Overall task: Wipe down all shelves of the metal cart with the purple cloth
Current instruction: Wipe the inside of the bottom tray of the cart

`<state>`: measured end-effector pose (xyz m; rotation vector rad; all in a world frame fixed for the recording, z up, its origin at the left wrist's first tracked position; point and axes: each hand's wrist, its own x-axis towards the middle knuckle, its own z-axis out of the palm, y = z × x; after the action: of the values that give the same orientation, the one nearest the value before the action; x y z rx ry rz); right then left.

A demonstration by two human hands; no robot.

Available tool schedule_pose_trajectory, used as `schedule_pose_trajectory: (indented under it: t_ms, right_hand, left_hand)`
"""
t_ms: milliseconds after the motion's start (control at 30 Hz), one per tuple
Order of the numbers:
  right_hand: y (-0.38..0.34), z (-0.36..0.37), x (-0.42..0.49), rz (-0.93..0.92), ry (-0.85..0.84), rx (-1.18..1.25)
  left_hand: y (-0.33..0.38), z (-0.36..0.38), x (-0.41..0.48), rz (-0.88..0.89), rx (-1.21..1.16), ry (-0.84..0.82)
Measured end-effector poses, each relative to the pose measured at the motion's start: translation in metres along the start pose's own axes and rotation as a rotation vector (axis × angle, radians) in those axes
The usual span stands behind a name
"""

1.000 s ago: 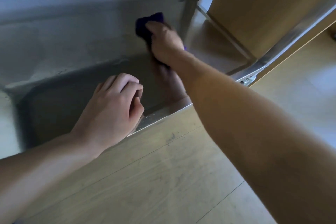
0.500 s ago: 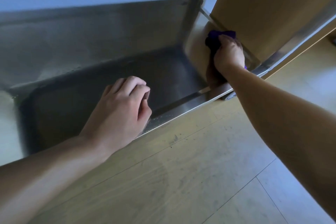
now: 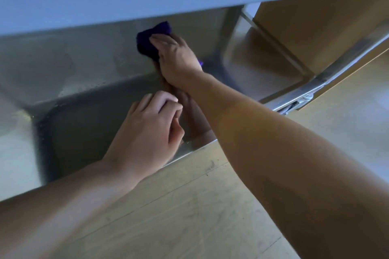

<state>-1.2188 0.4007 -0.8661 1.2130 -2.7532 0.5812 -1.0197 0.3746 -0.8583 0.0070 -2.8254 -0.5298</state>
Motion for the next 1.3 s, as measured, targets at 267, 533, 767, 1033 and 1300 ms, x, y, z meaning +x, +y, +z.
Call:
schedule_pose_trajectory:
  t_ms: [267, 533, 767, 1033, 1300]
  right_hand:
    - [0.035, -0.024, -0.048, 0.101, 0.079, -0.055]
    - [0.062, -0.052, -0.097, 0.320, 0.112, -0.115]
    - [0.055, -0.049, -0.095, 0.348, 0.091, -0.126]
    - [0.016, -0.041, -0.069, 0.553, 0.109, -0.146]
    - [-0.090, 0.027, -0.033, -0.059, -0.049, -0.138]
  left_hand:
    - [0.003, 0.000, -0.001, 0.001, -0.016, 0.035]
    - [0.002, -0.001, -0.005, 0.019, -0.008, 0.052]
    - [-0.017, -0.028, -0.026, -0.008, -0.007, 0.032]
    - [-0.061, -0.056, -0.080, -0.069, 0.006, 0.077]
    - [-0.063, -0.050, -0.080, -0.095, -0.036, 0.084]
